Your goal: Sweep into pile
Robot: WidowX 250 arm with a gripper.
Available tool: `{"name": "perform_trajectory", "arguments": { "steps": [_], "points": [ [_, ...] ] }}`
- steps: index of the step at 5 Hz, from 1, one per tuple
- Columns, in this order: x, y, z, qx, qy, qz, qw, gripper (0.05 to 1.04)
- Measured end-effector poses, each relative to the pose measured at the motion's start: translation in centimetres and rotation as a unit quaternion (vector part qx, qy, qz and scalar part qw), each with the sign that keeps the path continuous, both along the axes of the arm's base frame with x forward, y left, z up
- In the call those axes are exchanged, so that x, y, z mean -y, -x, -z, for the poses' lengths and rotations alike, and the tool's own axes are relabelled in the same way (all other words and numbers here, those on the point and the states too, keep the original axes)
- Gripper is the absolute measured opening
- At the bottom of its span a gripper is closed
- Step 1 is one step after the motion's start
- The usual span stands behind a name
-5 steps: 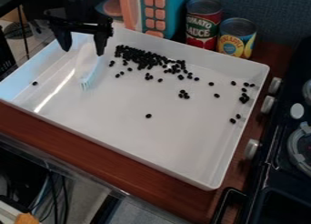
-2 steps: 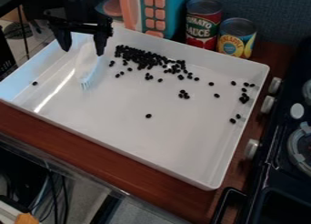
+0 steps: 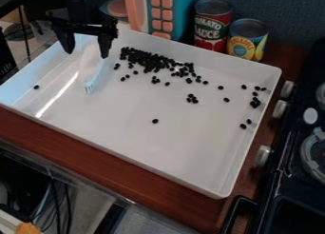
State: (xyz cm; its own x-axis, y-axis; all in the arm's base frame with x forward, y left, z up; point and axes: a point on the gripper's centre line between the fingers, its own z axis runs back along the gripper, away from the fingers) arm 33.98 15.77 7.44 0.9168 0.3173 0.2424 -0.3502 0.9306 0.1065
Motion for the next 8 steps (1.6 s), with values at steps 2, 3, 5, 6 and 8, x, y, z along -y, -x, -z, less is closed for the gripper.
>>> {"name": "perform_trajectory", "arguments": {
  "steps": [2,3,5,6,8],
  "points": [
    [-0.9,-0.9,-0.3,-0.022,0.021,-0.023,0.9993,1.000],
    [-1.5,-1.2,0.1,-0.030,0.021,-0.033,0.9988,1.000],
    [-1.9,-1.6,1.2,-0.030,0.020,-0.045,0.9983,1.000],
    [-1.9,-1.5,2.0,-0.032,0.037,-0.063,0.9968,1.000],
    [-1.8,-1.7,3.3,-0.034,0.049,-0.083,0.9948,1.000]
  ]
}}
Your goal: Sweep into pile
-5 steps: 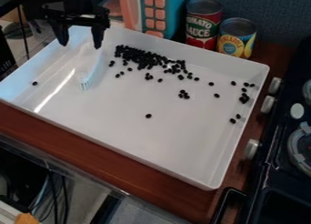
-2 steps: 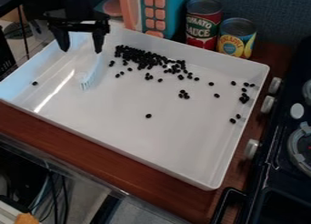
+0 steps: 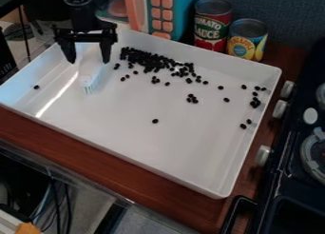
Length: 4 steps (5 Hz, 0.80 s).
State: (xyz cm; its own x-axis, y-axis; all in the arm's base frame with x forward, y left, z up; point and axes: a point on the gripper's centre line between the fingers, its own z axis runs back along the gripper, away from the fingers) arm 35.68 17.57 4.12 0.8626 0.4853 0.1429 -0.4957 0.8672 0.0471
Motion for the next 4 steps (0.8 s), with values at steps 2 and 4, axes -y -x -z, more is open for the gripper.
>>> {"name": "perform_trajectory", "arguments": {
  "steps": [2,4],
  "points": [
    [-0.23,-0.48,0.43,-0.003,0.003,-0.015,0.9999,0.724],
    [-0.68,-0.81,0.56,-0.004,-0.004,-0.026,0.9997,0.707]
  ]
}}
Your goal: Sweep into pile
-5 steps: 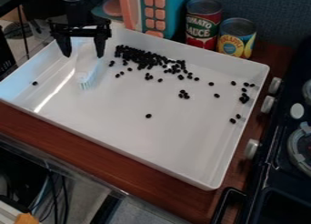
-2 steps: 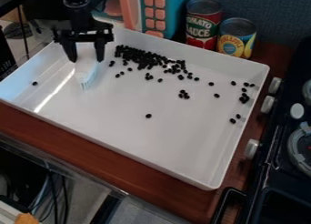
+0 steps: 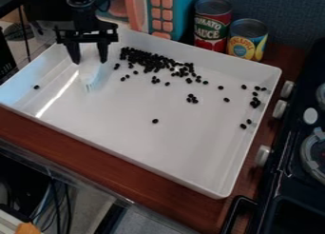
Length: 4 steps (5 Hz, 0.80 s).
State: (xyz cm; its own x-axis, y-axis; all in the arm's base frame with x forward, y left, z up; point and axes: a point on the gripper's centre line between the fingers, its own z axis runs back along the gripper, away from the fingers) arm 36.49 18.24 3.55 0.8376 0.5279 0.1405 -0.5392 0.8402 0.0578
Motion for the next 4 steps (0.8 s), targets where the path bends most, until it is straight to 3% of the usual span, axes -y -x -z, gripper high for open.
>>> {"name": "perform_trajectory", "arguments": {
  "steps": [2,4],
  "points": [
    [-0.1,-0.6,0.0,-0.010,-0.006,0.025,0.9996,0.707],
    [1.7,-2.8,-0.1,-0.013,0.003,0.041,0.9991,0.707]
  ]
}}
